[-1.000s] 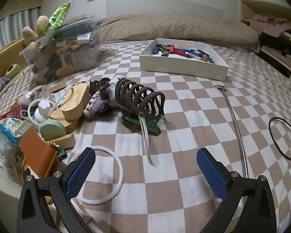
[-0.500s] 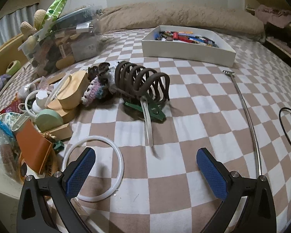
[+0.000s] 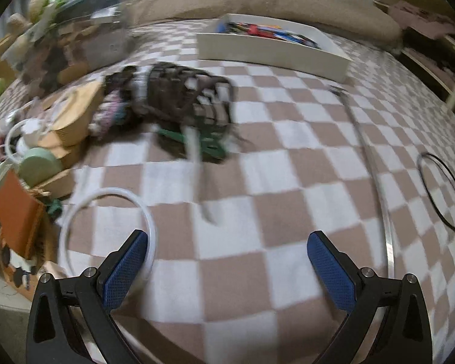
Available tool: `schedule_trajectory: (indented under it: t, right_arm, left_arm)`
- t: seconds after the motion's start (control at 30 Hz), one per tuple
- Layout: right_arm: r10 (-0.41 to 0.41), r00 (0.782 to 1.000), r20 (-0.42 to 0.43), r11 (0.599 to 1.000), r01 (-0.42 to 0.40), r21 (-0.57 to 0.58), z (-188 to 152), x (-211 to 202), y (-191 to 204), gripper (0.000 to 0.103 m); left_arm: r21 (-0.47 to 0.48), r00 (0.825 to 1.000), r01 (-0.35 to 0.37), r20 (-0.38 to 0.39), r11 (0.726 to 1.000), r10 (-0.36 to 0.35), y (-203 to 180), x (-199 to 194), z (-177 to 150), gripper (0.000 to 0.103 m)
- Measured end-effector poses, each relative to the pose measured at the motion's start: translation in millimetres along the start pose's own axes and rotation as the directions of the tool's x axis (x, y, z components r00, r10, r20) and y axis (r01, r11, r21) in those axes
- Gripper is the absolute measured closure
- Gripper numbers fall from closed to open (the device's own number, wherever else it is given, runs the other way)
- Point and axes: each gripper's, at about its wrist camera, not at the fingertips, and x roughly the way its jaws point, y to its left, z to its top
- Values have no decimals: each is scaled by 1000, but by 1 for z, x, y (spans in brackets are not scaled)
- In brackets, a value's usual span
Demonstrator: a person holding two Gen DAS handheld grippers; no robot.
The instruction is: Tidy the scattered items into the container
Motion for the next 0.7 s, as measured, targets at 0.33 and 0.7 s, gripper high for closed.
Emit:
schedule_trajectory:
  t: [0.33, 0.7]
  right_arm:
    - [-74, 997, -28, 980, 78, 184, -9, -9, -50, 0]
    - [-3, 998, 55, 976, -9, 217, -19, -40, -59, 0]
  left_arm:
    - [-33, 1000, -2, -12, 999, 2, 5, 0, -2, 0]
    - [-73, 995, -63, 69, 995, 68, 26, 6, 14, 0]
